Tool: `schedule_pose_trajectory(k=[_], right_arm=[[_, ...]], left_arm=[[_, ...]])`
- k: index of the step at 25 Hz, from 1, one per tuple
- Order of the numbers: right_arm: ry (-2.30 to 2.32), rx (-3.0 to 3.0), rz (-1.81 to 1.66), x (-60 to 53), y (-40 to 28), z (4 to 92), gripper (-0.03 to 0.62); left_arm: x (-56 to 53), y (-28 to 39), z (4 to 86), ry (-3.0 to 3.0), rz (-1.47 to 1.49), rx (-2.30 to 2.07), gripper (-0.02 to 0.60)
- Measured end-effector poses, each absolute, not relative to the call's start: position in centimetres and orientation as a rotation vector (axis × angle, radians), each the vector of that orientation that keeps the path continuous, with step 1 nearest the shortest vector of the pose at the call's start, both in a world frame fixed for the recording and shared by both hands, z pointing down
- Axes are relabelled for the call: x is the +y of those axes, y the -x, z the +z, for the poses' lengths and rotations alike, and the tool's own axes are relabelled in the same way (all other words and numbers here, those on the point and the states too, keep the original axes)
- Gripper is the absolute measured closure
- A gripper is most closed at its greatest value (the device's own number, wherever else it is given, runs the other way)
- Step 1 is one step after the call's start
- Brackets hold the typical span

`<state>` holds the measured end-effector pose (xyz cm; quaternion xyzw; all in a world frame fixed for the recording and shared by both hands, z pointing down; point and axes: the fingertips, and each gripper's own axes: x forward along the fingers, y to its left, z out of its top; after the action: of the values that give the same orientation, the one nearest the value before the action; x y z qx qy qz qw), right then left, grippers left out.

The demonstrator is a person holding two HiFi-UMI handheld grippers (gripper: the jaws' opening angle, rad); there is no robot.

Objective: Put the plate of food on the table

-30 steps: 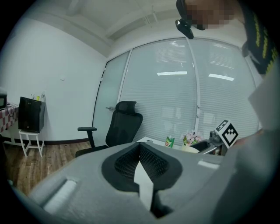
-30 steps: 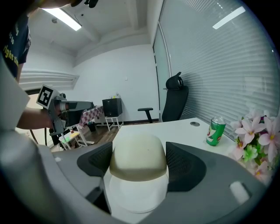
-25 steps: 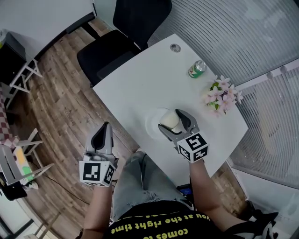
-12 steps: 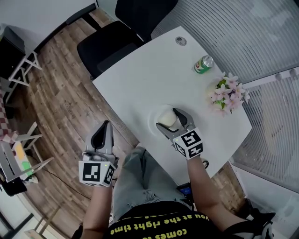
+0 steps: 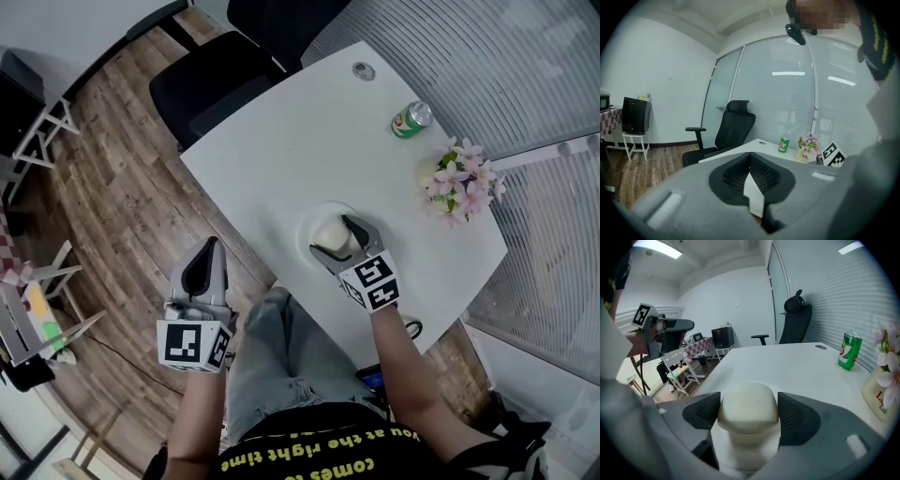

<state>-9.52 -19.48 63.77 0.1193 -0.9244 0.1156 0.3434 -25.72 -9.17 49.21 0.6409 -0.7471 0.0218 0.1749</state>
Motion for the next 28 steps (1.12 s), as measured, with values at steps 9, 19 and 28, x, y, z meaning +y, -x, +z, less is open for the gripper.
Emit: schedule_pose_trajectory(k=[9, 19, 28], right_arm=[[-0.295, -2.337, 0.246, -19.4, 9.3, 65.0, 0.204], [-0.252, -2.237, 0.170, -19.1, 8.8, 66.0, 0.201], [-0.177, -2.213, 0.154, -19.0, 9.3, 65.5, 0.181]], left_arm=[[-9.4, 25.1, 49.4, -1.823, 0.053, -2.102, 0.581], [-9.4, 24.6, 49.6, -1.824, 0.062, -2.100, 0.580], [-9.4, 24.4, 49.3, -1.833, 0.065, -2.096, 0.581]])
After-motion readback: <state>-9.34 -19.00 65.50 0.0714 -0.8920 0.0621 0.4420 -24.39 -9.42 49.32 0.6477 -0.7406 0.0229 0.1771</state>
